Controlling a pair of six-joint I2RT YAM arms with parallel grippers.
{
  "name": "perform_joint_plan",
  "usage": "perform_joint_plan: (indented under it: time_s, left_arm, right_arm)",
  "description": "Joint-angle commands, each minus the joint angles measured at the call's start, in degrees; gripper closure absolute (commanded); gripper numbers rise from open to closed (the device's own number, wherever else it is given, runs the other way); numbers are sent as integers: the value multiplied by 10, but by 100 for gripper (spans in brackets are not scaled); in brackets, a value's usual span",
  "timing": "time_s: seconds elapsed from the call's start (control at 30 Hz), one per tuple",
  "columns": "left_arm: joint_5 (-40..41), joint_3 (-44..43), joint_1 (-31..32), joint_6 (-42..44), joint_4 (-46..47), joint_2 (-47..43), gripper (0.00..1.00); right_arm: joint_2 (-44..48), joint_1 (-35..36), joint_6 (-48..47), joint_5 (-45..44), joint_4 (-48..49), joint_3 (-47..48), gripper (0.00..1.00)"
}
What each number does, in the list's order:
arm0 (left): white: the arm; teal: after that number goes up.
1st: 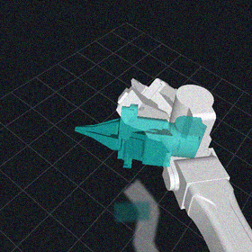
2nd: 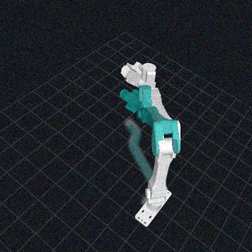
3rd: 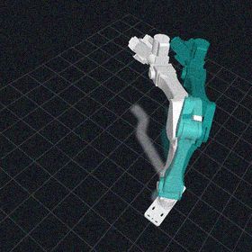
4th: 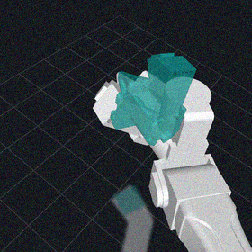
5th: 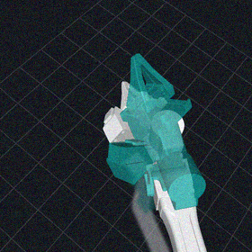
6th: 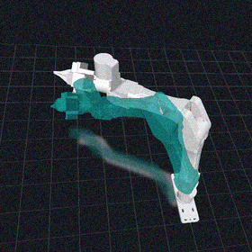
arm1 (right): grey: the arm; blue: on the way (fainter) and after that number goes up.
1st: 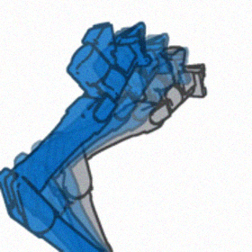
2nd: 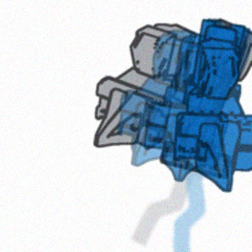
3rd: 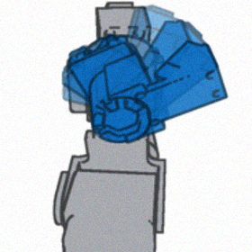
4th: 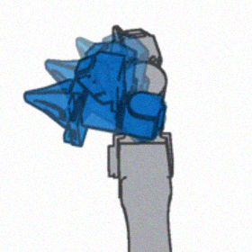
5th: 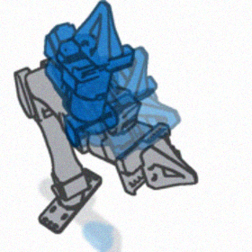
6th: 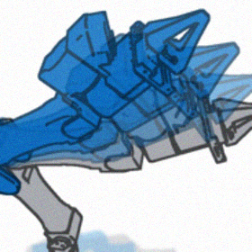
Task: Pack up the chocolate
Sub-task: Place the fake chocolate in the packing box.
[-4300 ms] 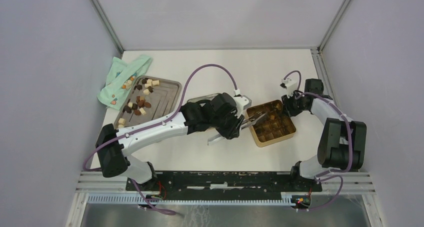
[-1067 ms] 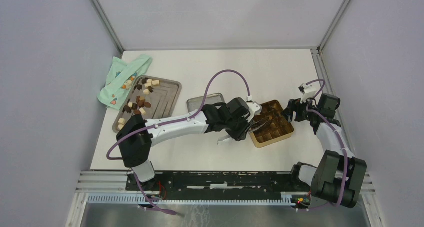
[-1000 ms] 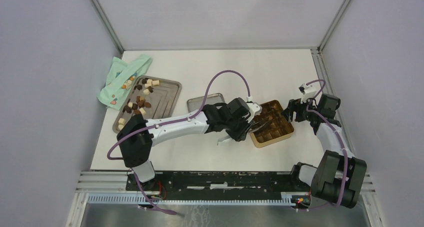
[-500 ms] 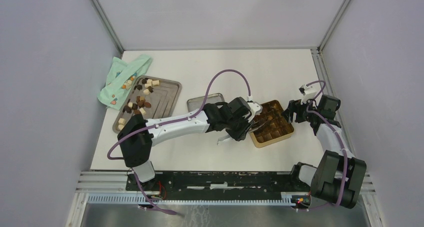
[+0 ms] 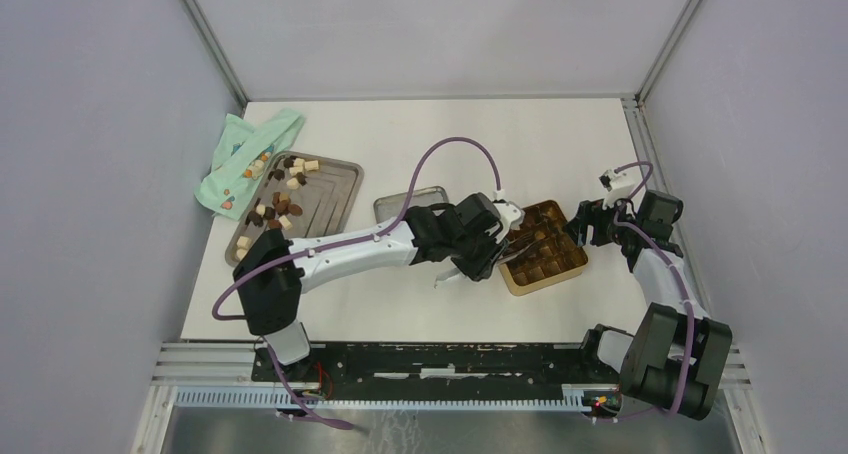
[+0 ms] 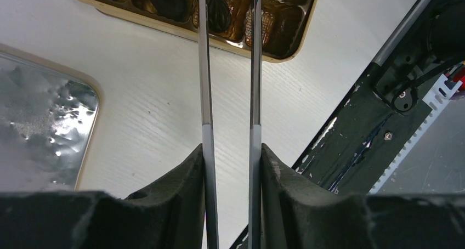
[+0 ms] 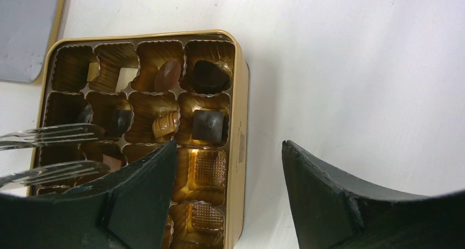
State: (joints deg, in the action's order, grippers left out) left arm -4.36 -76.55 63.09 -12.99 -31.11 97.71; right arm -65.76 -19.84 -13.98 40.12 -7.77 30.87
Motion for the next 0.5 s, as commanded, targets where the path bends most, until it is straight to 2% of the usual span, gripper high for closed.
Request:
perform_joint_plan:
  time_s: [0.0, 0.17, 0.3, 0.47]
  left_arm:
    - [41, -6, -1, -53, 34, -78, 62]
    - [86, 15, -34, -100, -24, -160, 62]
    - [99, 49, -103, -118, -97, -237, 62]
    - [83, 81, -277, -105, -172, -312, 62]
  right_arm:
    - [16, -5, -9, 20, 20, -5, 25]
    - [23, -9, -11, 27, 25, -9, 25]
    - [27, -17, -13, 31, 36, -18, 24]
    - [22, -26, -16, 41, 45, -30, 24]
